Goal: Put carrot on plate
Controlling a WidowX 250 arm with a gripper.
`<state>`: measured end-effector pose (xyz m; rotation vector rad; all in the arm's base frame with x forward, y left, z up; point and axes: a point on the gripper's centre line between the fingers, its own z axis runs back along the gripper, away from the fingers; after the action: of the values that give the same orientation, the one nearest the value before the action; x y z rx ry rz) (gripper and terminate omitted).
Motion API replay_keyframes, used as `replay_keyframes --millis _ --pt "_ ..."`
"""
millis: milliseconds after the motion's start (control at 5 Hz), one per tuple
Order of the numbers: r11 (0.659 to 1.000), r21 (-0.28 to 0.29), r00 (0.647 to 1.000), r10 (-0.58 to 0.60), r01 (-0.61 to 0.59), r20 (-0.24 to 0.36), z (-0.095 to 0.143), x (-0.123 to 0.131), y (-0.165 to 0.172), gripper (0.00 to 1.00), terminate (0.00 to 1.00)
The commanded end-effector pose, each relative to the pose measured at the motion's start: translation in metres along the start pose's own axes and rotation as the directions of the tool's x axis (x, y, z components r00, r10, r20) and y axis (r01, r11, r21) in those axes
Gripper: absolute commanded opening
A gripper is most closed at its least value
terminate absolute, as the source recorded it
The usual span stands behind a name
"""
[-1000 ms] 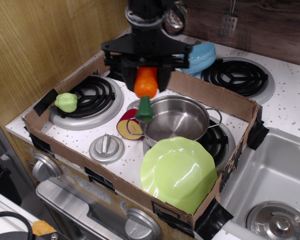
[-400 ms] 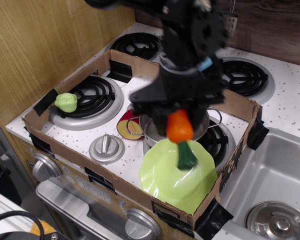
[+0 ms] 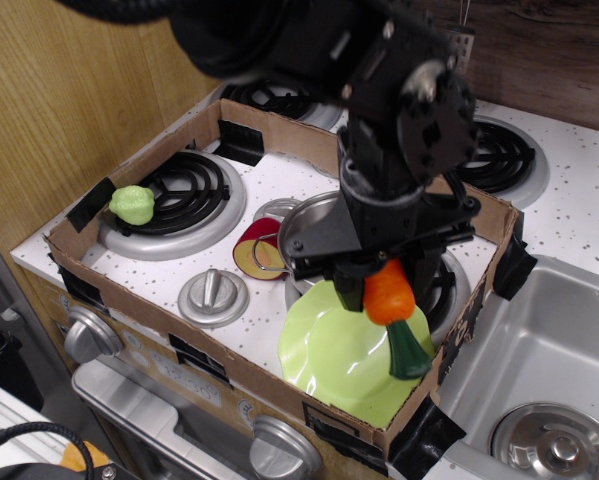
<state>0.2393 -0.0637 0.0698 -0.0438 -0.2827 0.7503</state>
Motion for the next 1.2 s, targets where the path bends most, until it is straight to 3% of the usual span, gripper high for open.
replay_keyframes --millis 0,400,600,1000 --pt "0.996 -0.061 0.998 -0.056 0.058 0.033 -0.01 0.021 0.0 0.0 0.0" --pt "0.996 -0.033 0.991 -0.083 0.087 0.108 -0.006 0.029 0.015 0.0 0.0" --pt "0.997 -0.015 0.985 -0.069 0.072 0.158 0.001 0.026 0.012 1.0 0.0" --pt "0.998 0.037 0.98 -0.05 0.044 0.191 0.044 0.032 -0.01 1.0 0.0"
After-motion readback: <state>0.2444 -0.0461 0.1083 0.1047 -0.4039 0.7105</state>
